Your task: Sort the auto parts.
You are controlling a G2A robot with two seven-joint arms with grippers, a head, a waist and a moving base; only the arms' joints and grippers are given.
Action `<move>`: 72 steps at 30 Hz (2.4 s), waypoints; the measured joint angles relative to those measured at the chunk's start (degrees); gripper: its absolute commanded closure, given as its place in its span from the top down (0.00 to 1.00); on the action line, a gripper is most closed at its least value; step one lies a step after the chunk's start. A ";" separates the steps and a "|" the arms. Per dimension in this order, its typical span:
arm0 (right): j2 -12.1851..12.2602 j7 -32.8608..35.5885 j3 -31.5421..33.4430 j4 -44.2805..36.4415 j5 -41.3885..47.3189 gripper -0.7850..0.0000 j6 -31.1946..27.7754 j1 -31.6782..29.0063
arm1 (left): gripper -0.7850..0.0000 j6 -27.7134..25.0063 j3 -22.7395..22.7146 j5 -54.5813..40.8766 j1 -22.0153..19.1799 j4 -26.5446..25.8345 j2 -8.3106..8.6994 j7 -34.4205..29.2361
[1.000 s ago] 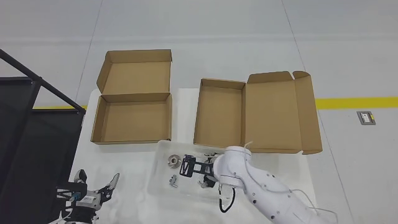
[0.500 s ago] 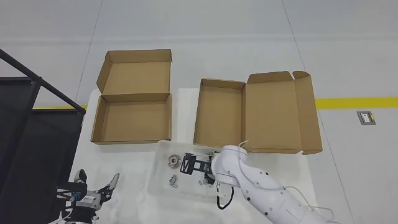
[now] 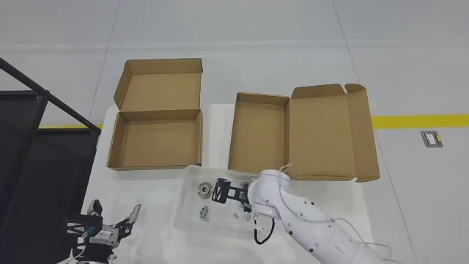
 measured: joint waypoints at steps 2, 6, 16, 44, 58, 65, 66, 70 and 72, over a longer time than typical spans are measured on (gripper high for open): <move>0.30 0.02 0.85 -2.95 0.05 0.00 -0.54 -0.61 | 1.00 0.00 0.00 0.00 0.00 0.00 0.00 0.00; 1.65 0.75 4.02 -11.84 -0.82 0.00 -2.27 -2.94 | 1.00 0.00 0.00 0.00 0.00 0.00 0.00 0.00; 4.81 -0.45 13.98 -37.07 -6.39 0.00 -6.59 -8.36 | 1.00 0.00 0.00 0.00 0.00 0.00 0.00 0.00; 1.55 -10.53 14.31 -15.25 -1.06 0.00 7.66 4.21 | 1.00 0.00 0.00 0.00 0.00 0.00 0.00 0.00; -7.39 -14.67 3.42 21.98 5.27 0.00 24.08 22.78 | 1.00 0.00 0.00 0.00 0.00 0.00 0.00 0.00; -12.01 -18.80 0.04 36.08 8.27 0.00 26.83 26.91 | 1.00 0.00 0.00 0.00 0.00 0.00 0.00 0.00; -12.58 -19.23 -0.31 37.67 8.59 0.00 26.97 27.28 | 1.00 0.00 0.00 0.00 0.00 0.00 0.00 0.00; -15.06 -20.98 -1.54 44.42 9.88 0.00 27.42 28.50 | 1.00 0.00 0.00 0.00 0.00 0.00 0.00 0.00; -16.00 -21.67 -1.87 47.05 10.35 0.00 27.54 28.91 | 1.00 0.00 0.00 0.00 0.00 0.00 0.00 0.00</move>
